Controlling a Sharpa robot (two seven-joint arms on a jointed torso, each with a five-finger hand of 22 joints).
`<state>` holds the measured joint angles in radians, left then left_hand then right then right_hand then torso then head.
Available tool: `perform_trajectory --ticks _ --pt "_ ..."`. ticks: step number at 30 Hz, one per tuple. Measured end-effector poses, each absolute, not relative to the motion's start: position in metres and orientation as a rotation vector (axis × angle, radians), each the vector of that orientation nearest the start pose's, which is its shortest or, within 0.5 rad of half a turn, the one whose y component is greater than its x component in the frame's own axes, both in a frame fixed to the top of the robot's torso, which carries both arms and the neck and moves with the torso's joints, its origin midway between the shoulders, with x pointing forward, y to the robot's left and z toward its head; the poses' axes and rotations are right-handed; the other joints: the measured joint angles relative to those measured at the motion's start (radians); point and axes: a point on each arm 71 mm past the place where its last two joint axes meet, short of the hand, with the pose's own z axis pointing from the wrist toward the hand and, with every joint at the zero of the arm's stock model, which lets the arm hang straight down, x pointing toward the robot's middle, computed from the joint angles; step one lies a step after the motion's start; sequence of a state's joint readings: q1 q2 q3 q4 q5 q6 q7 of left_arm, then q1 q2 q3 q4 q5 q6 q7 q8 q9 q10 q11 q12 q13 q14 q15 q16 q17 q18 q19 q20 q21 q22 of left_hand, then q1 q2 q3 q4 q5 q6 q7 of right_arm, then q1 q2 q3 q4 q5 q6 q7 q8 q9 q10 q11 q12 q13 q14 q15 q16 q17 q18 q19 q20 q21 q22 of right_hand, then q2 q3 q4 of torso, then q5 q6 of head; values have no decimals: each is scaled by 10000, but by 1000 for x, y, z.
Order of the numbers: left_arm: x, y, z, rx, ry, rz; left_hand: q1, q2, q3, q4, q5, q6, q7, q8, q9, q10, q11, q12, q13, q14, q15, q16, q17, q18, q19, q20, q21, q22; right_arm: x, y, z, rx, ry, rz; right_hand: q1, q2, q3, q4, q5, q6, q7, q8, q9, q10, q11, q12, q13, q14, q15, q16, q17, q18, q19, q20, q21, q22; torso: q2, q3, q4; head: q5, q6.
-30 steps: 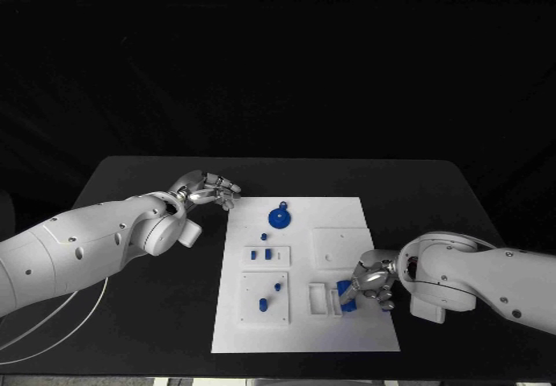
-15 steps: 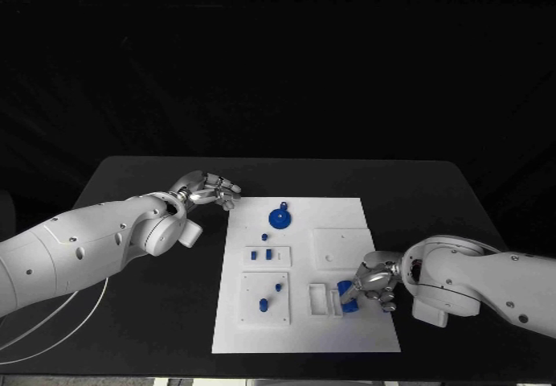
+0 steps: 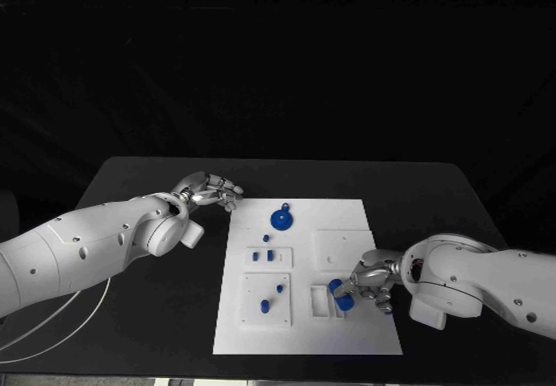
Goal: Assemble the parts on the task board
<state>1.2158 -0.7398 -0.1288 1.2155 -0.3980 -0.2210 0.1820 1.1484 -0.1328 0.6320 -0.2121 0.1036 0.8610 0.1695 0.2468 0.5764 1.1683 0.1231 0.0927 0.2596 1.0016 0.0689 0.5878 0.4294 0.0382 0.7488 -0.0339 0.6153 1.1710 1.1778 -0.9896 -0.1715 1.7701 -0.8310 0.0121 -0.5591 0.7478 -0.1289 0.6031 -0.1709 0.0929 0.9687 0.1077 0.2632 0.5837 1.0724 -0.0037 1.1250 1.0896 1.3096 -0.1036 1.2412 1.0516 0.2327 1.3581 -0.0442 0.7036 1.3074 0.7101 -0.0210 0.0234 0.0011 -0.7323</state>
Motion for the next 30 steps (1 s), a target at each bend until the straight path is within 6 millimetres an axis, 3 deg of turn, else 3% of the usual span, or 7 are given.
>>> perform_trajectory --ticks 12,30 --pt "529 246 -228 -8113 17341 -11223 0 0 0 0 0 0 0 0 -8 0 0 0 -5 0 0 0 9 0 0 0 0 -1 392 -198 -263 4094 25242 5766 -2 -2 28 28 0 2 -2 0 -2 34 -35 -2 2 3 1 0 -1 0 -2 2 0 0 8 -13 11 47 -43" --pt "529 248 -228 -8133 17336 -11197 0 0 0 0 0 0 0 0 -6 0 0 -41 -7 0 0 -39 25 0 0 0 0 7 392 -188 -269 3740 25278 5769 -39 -39 56 55 -119 2 -5 0 -5 33 -34 -46 27 -34 -36 -32 -3 1 -21 18 -1 -1 9 -8 8 123 -105"
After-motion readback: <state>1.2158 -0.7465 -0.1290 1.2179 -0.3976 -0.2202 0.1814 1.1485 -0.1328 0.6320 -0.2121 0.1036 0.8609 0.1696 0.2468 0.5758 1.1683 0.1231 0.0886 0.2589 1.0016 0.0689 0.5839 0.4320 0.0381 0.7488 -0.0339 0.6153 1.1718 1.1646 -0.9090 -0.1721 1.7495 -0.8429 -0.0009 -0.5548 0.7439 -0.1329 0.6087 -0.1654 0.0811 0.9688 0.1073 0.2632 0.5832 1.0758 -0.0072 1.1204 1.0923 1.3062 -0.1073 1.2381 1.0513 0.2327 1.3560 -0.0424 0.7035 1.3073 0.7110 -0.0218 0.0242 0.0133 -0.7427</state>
